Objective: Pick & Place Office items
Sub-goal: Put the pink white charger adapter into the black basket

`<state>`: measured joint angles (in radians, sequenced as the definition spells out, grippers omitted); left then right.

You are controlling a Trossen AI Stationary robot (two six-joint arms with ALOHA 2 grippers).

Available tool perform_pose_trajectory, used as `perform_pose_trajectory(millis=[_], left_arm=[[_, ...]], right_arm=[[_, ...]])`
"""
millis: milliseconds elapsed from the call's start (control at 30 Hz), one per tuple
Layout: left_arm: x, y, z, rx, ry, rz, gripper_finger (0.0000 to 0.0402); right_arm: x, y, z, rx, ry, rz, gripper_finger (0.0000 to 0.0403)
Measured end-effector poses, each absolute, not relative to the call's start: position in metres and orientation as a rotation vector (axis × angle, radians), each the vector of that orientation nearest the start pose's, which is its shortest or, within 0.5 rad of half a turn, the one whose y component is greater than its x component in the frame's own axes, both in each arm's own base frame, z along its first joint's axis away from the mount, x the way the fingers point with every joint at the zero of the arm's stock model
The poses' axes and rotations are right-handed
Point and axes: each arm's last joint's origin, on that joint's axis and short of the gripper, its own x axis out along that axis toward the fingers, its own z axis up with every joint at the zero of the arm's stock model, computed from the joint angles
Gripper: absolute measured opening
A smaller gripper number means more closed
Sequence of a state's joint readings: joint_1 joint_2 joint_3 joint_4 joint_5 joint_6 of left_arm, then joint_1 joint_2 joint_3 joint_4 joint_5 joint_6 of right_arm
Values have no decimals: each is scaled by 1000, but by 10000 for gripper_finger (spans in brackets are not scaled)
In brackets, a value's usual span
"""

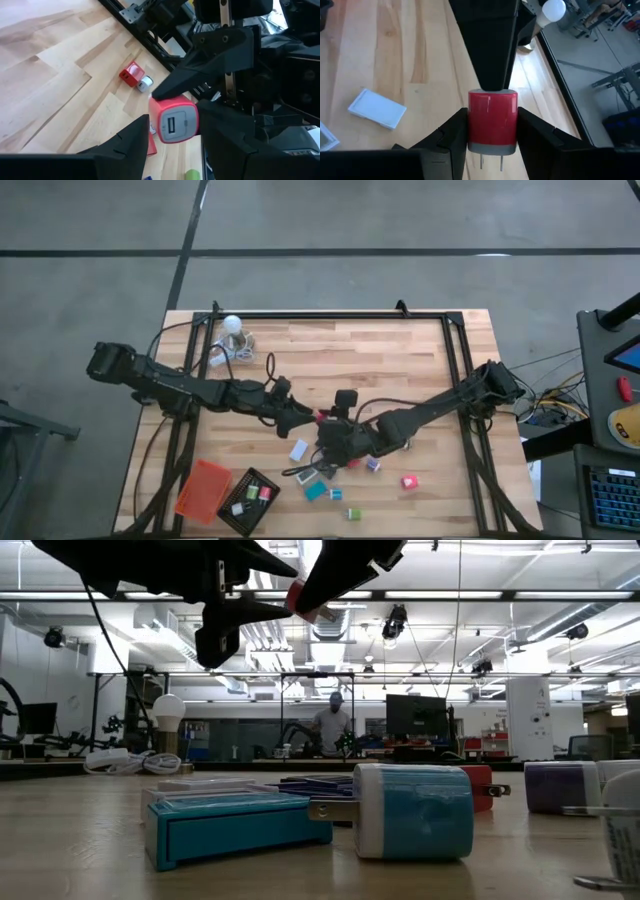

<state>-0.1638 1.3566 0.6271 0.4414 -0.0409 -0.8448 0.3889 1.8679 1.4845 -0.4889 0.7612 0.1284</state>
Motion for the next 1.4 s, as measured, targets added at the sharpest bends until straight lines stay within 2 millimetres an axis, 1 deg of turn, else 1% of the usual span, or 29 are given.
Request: perform_pose_trajectory(millis=[233,500,633,800,967,1100,1300,1400], left_arm=[[278,-45,219,-807,312,2,184],[278,-45,219,-807,311,1,184],[278,-45,219,-807,311,1,184],[278,-45,219,-807,311,2,184],[278,-45,219,-806,309,6,183],[278,-44,219,-805,307,13,171],[278,-44,219,-805,305,17,132],[278,-44,219,-805,305,17,131]], right_arm=[[383,131,252,-363,708,-395,157],[387,130,255,-400,686,-380,141],[389,128,257,-428,671,-371,146],[392,123,258,-416,661,-383,154],[394,119,258,-406,654,-393,145],[395,118,259,-407,654,-396,142],[394,118,259,-410,656,-397,154],[394,118,259,-410,656,-397,154]])
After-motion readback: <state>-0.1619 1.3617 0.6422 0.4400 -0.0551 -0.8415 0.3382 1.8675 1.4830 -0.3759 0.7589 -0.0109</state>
